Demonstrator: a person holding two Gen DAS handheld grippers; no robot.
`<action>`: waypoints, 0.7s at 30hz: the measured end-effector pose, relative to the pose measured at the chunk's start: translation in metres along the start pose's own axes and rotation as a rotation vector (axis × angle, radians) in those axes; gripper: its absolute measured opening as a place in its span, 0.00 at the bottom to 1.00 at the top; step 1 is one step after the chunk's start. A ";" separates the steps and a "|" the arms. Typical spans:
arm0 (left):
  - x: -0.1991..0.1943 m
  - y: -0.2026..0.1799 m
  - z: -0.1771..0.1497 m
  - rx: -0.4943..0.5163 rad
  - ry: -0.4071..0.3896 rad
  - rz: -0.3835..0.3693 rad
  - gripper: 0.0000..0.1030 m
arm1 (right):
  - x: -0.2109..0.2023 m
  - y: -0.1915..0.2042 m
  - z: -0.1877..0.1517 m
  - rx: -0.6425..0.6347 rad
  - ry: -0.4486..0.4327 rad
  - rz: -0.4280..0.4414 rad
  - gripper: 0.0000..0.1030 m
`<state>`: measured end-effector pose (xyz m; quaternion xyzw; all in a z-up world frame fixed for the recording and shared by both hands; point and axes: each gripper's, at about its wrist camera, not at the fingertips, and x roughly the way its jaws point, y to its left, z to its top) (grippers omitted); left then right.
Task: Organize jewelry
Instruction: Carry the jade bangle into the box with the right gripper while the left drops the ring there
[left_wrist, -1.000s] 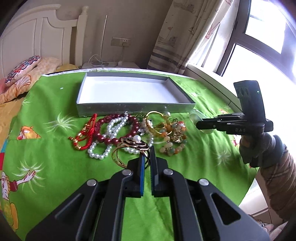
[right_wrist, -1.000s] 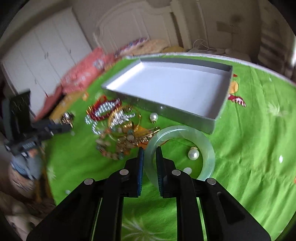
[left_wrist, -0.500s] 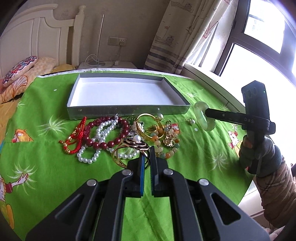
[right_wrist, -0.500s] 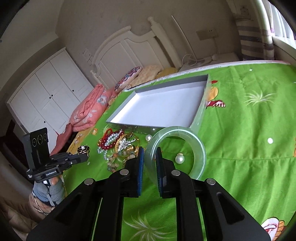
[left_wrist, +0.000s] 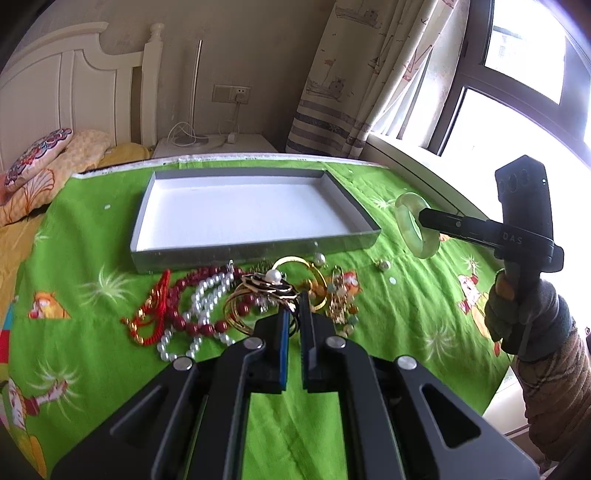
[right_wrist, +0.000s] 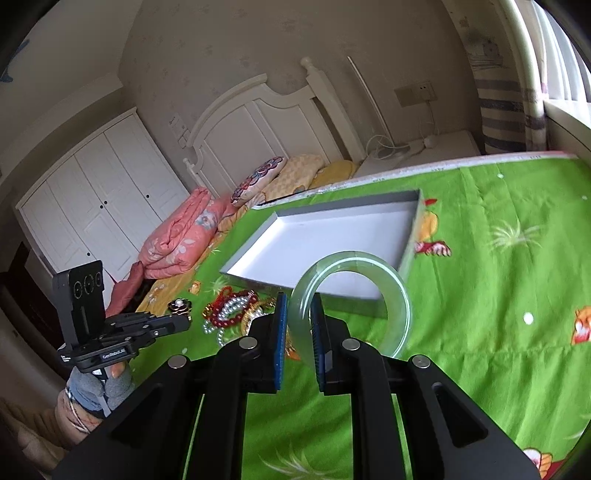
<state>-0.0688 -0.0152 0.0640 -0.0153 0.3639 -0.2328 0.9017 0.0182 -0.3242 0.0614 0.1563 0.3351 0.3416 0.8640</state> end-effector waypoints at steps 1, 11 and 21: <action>0.000 0.000 0.004 0.002 -0.002 0.001 0.04 | 0.002 0.003 0.003 -0.009 -0.002 -0.005 0.14; 0.013 0.008 0.046 0.012 -0.029 0.025 0.04 | 0.028 0.019 0.029 -0.078 0.008 -0.034 0.14; 0.065 0.028 0.090 0.007 0.017 0.078 0.04 | 0.080 0.023 0.058 -0.174 0.075 -0.149 0.14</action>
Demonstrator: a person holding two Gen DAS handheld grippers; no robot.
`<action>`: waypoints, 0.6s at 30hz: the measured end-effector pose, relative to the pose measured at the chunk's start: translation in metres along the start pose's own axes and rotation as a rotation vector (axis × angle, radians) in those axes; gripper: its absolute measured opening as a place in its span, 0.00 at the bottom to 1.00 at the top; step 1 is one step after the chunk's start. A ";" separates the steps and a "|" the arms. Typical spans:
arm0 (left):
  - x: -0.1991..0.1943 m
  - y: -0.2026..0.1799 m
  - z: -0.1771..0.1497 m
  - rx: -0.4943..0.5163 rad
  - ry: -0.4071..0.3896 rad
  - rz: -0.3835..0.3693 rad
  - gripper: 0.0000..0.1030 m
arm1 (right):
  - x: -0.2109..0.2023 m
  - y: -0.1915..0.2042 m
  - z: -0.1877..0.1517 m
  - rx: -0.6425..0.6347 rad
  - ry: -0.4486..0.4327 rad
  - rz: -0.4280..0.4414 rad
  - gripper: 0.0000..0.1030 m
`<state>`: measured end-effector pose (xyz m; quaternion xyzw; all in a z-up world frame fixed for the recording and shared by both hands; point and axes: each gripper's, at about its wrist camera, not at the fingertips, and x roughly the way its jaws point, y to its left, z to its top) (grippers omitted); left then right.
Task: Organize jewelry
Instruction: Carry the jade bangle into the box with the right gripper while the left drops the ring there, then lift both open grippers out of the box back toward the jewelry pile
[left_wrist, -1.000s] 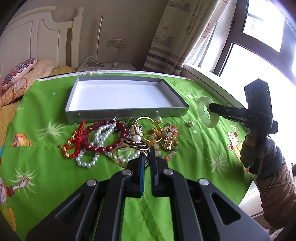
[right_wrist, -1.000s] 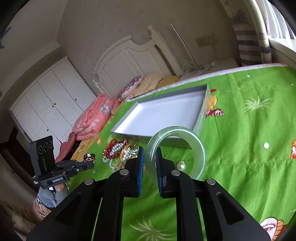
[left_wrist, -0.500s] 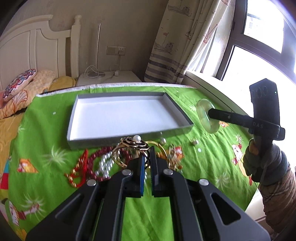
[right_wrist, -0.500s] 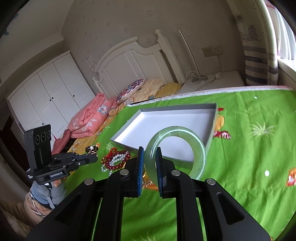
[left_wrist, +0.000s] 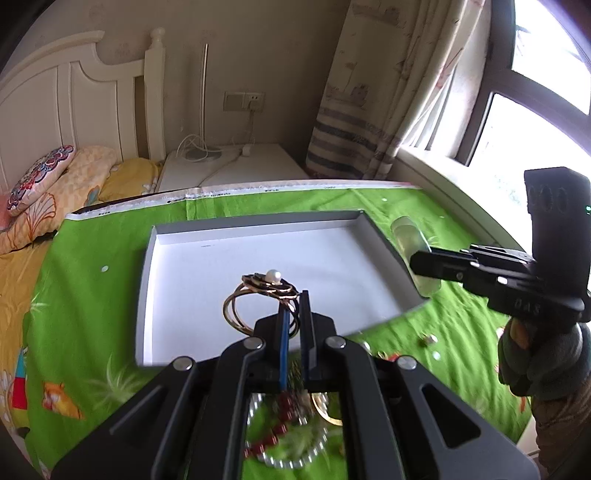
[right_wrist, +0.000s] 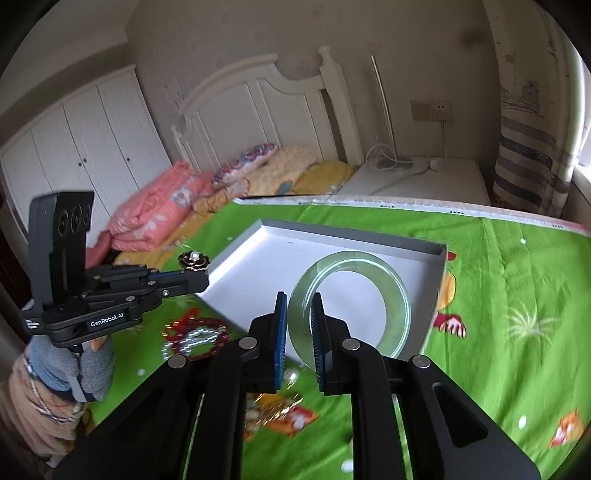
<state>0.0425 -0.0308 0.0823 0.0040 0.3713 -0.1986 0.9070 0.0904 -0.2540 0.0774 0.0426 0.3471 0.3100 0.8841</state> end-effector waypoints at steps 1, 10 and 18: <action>0.007 0.001 0.003 0.000 0.009 0.008 0.04 | 0.008 0.000 0.003 -0.011 0.013 -0.018 0.14; 0.074 0.008 0.018 -0.019 0.097 0.062 0.04 | 0.066 0.003 0.009 -0.098 0.107 -0.168 0.14; 0.091 0.009 0.008 -0.030 0.086 0.102 0.56 | 0.081 -0.013 0.007 -0.032 0.112 -0.163 0.40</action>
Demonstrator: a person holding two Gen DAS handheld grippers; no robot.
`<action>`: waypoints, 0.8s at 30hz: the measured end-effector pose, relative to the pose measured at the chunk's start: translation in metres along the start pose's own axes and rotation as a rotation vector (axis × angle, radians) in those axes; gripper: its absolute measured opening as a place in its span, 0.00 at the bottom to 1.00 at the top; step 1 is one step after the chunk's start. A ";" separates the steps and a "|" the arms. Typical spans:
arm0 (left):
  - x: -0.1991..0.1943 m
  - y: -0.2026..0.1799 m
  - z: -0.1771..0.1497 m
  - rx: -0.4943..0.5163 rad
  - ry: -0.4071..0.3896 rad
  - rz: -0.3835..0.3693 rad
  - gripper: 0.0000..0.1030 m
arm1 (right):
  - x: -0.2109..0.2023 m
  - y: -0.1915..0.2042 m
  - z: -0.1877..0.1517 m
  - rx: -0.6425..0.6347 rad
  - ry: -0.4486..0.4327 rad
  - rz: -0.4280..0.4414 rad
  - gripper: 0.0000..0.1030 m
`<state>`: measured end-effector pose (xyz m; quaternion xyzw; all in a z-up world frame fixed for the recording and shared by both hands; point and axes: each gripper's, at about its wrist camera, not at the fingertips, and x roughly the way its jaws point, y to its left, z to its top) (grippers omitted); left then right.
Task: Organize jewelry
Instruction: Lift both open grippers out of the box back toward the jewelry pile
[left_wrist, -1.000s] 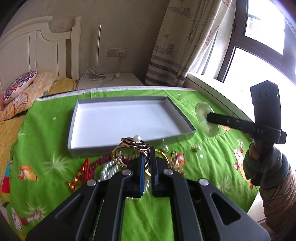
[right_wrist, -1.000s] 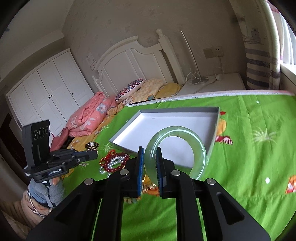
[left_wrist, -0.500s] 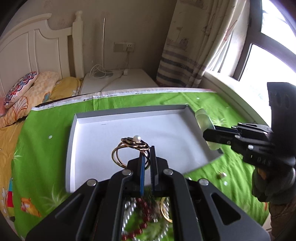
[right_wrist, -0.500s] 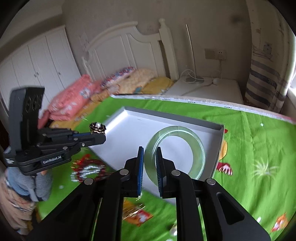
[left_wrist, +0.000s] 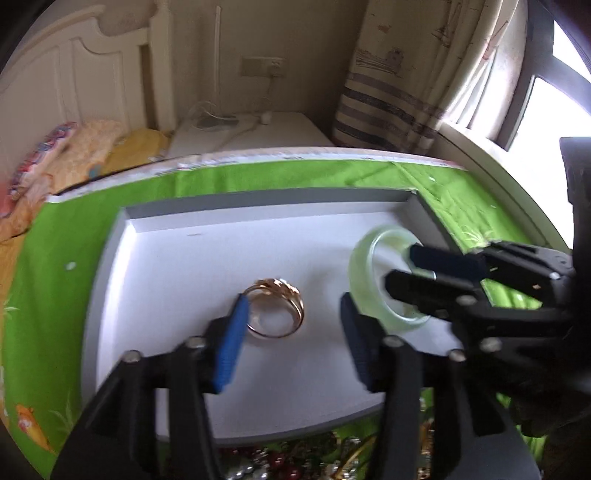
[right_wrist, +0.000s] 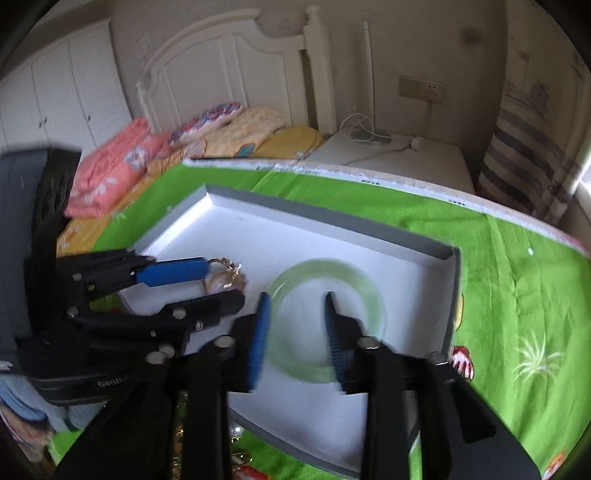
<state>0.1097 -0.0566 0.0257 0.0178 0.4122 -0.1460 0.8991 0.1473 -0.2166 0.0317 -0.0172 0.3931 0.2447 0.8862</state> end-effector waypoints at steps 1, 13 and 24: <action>-0.002 -0.001 -0.001 0.005 -0.004 0.003 0.61 | -0.005 -0.005 -0.002 0.017 -0.016 0.010 0.41; -0.041 0.007 -0.023 -0.024 -0.081 0.064 0.81 | -0.048 -0.018 -0.035 0.105 -0.047 0.026 0.43; -0.127 0.042 -0.101 -0.242 -0.189 0.123 0.98 | -0.089 0.013 -0.104 0.131 -0.057 0.000 0.58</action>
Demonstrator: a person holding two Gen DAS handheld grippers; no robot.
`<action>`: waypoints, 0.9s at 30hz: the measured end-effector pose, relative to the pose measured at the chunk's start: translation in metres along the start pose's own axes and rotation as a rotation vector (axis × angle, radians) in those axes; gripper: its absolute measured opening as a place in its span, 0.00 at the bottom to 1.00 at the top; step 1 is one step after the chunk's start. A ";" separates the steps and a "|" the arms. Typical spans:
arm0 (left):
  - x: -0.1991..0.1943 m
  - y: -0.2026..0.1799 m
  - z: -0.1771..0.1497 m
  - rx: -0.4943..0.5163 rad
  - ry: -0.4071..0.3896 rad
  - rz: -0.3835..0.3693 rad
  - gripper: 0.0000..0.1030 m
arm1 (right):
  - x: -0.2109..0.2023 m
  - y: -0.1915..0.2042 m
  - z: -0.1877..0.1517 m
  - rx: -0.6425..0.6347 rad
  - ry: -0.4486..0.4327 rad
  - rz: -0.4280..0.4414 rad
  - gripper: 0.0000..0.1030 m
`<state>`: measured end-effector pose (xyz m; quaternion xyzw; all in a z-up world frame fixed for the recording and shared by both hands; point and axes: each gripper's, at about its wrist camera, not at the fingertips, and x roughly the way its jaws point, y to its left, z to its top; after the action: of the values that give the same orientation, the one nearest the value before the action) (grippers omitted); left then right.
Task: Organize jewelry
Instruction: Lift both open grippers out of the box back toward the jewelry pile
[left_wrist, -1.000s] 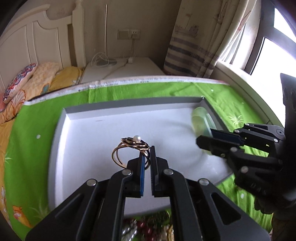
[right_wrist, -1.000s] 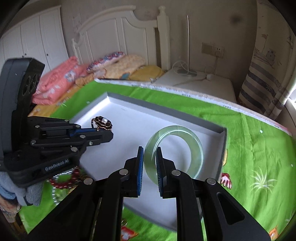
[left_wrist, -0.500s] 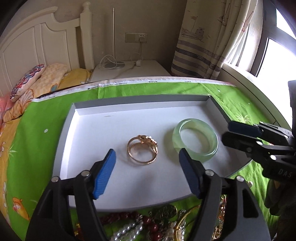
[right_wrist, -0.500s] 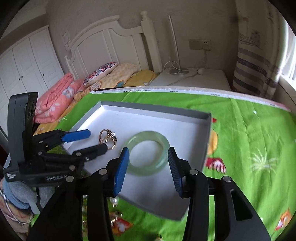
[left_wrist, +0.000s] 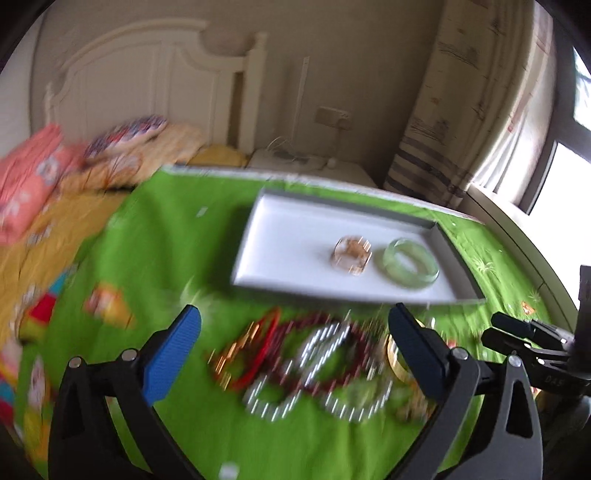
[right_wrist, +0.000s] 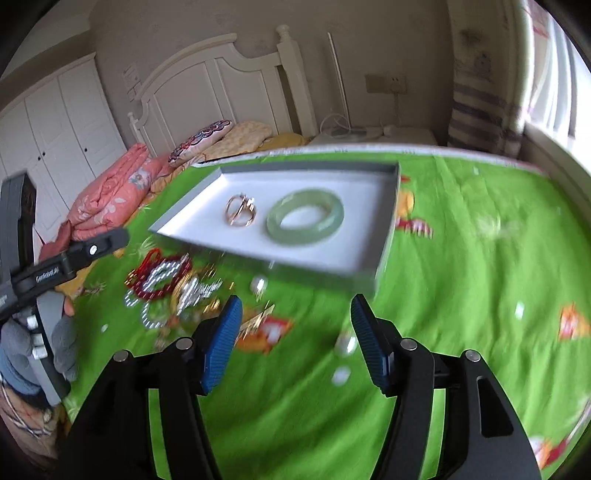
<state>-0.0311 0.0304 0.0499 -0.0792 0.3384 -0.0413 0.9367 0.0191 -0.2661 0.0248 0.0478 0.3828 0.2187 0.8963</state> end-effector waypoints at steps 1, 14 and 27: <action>-0.005 0.006 -0.009 -0.019 0.011 0.006 0.98 | -0.007 0.004 -0.007 0.005 -0.015 -0.021 0.59; -0.017 0.021 -0.057 -0.008 0.077 -0.097 0.98 | -0.007 0.040 -0.026 -0.099 0.032 -0.057 0.65; -0.014 0.023 -0.058 -0.016 0.092 -0.155 0.97 | 0.005 0.058 -0.027 -0.184 0.090 -0.020 0.58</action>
<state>-0.0785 0.0476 0.0108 -0.1108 0.3744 -0.1147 0.9135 -0.0176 -0.2136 0.0167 -0.0484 0.4014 0.2460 0.8809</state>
